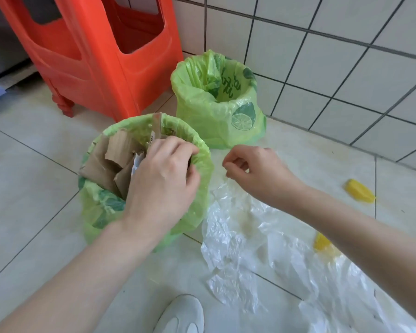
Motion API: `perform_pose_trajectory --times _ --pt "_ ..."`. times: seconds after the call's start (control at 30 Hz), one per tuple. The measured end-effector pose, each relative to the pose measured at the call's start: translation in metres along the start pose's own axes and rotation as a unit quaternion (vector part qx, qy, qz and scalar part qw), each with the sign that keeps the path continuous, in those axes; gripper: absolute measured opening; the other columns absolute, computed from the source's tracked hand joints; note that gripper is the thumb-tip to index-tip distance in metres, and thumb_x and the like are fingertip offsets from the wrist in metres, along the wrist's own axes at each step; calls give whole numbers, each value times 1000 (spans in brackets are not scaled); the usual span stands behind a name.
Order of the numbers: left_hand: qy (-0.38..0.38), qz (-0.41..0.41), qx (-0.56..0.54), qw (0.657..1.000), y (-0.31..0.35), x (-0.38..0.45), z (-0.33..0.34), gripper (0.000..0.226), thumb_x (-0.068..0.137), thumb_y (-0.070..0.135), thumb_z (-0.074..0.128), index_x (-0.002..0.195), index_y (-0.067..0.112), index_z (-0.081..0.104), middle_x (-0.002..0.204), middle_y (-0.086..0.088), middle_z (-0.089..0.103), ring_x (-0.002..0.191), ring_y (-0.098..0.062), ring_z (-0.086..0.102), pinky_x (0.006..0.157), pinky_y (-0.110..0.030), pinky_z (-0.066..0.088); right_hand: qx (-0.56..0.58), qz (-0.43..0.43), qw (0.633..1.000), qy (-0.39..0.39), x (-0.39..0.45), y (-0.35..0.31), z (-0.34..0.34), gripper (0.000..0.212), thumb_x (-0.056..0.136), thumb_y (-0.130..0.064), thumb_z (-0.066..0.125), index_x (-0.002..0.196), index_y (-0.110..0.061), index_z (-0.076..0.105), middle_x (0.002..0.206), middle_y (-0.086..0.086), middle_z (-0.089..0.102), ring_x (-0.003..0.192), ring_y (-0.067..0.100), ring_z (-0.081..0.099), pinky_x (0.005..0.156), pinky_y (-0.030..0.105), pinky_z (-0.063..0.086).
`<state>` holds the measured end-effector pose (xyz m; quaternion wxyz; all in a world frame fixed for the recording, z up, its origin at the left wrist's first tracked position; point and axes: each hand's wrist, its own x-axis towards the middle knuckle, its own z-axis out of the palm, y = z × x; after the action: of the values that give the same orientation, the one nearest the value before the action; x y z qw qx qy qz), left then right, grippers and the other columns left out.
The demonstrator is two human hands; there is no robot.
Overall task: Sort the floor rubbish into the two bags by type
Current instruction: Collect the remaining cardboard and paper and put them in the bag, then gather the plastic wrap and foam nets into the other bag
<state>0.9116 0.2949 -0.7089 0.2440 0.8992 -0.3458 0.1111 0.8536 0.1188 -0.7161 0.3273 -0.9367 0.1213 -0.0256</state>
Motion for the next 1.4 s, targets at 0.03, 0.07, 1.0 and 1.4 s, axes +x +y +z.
perform_pose_trajectory --times 0.03,0.07,1.0,1.4 --pt "0 27 -10 1000 8 -4 7 23 85 11 59 106 12 66 102 3 61 103 -17 51 84 -27 45 -4 8 1000 -11 -11 12 -2 15 91 -21 52 92 -18 66 80 -6 70 80 11 65 75 32 54" --pt "-3 53 -16 998 17 -9 15 22 83 10 59 105 12 66 101 2 62 102 -17 52 83 -26 44 -9 16 1000 -23 -23 25 -3 13 91 -22 52 93 -19 66 81 -7 69 81 11 65 75 32 54" --pt "-314 175 151 921 -22 -71 189 81 45 -8 75 122 12 61 82 -2 60 81 -28 59 72 -36 51 -2 237 964 -119 -95 184 64 20 90 -22 47 90 -7 60 100 8 56 90 26 55 75 31 45" --pt "-281 -40 -209 936 24 -53 162 21 86 -3 56 87 11 71 77 -1 67 75 -21 60 62 -13 38 647 331 684 71 -106 177 -13 17 80 -13 40 68 -15 52 72 -1 54 76 17 51 93 35 42"
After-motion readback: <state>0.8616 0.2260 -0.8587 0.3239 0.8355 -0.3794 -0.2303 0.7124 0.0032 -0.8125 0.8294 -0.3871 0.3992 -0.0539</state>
